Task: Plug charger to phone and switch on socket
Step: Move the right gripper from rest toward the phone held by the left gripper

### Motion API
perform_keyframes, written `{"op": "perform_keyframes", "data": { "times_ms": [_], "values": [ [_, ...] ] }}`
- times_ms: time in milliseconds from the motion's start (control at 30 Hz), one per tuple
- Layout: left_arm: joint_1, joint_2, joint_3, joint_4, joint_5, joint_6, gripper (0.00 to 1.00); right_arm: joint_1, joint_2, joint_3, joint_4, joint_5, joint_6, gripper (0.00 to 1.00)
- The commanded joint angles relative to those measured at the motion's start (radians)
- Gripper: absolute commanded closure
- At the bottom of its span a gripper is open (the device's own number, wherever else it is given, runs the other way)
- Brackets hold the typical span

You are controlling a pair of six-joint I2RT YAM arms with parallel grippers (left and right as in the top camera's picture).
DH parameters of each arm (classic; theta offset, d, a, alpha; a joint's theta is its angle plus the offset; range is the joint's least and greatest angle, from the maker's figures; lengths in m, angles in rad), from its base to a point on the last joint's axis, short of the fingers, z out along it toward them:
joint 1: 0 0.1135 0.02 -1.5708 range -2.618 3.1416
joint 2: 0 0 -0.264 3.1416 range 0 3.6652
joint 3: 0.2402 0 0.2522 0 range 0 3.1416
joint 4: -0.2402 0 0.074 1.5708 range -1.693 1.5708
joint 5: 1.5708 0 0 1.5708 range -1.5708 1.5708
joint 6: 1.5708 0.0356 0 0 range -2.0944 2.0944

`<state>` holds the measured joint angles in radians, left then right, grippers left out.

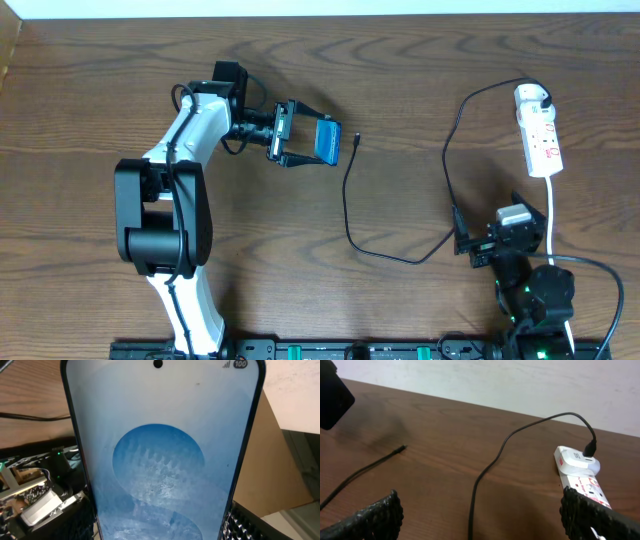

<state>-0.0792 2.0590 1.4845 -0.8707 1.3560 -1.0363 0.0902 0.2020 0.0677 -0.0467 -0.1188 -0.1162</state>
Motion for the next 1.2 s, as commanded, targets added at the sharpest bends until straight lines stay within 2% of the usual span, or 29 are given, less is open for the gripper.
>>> {"op": "perform_keyframes", "data": {
  "times_ms": [0, 433, 833, 1000, 1167],
  "values": [
    [0.005, -0.034, 0.001, -0.002, 0.04, 0.022, 0.35, 0.007, 0.093, 0.09, 0.003, -0.012, 0.014, 0.01],
    [0.005, -0.034, 0.001, -0.002, 0.039, 0.022, 0.35, 0.007, 0.421, 0.307, -0.024, -0.11, 0.014, 0.01],
    [0.005, -0.034, 0.001, -0.002, 0.037, 0.022, 0.35, 0.006, 0.755, 0.721, -0.365, -0.229, 0.014, 0.01],
    [0.005, -0.034, 0.001, -0.002, -0.006, 0.021, 0.35, 0.007, 0.872, 0.908, -0.536, -0.319, 0.014, 0.01],
    [0.005, -0.034, 0.001, -0.002, -0.043, 0.007, 0.36, 0.007, 0.906, 0.986, -0.568, -0.465, 0.014, 0.01]
  ]
}}
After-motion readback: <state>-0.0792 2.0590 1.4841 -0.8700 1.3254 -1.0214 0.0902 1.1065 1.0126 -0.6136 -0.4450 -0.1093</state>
